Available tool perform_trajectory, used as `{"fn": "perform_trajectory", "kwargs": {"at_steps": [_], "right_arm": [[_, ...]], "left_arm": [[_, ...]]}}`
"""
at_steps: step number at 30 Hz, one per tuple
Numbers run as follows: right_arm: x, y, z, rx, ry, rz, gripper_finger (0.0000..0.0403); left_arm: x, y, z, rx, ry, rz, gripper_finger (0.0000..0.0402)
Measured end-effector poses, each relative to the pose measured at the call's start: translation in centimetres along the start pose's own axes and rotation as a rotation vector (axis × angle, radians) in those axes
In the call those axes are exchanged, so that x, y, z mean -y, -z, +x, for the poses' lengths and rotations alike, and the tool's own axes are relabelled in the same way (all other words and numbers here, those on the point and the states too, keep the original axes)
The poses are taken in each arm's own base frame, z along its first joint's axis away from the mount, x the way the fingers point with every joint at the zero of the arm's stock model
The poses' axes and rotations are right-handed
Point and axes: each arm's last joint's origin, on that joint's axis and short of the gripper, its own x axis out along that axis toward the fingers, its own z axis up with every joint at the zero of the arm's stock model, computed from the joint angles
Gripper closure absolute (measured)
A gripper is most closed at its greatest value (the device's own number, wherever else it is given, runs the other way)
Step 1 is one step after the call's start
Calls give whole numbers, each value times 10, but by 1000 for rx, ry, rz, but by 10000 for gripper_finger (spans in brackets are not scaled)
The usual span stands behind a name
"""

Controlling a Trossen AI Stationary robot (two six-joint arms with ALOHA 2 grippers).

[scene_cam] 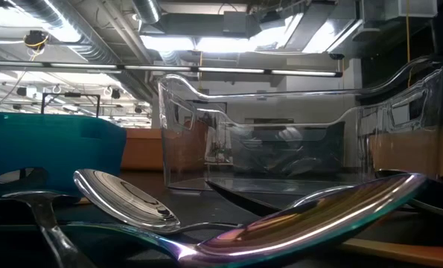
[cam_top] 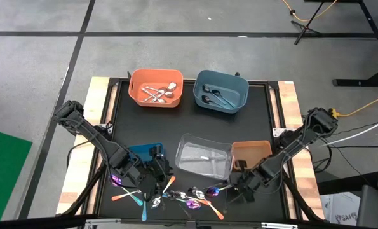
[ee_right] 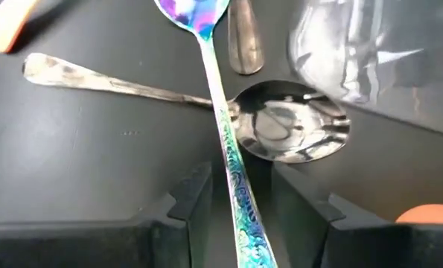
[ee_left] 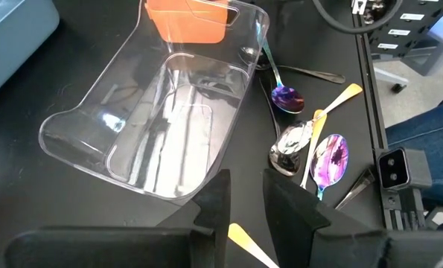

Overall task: Sort silverware by color (type)
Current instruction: Put the purple spoon into the transparent bin

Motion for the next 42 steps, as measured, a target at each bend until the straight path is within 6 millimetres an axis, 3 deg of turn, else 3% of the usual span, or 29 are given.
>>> {"fn": "perform_trajectory", "kwargs": {"at_steps": [14,30,42], "right_arm": [[-5,-3,19,16,-11,0,272],[-4,-2,20,12,-10,0,275],[-4,-2,20,11,-4,-1,378]], "left_arm": [[0,0,0,1,0,-1,327],[0,0,0,1,1,-1,327],[0,0,0,1,1,-2,327]]}}
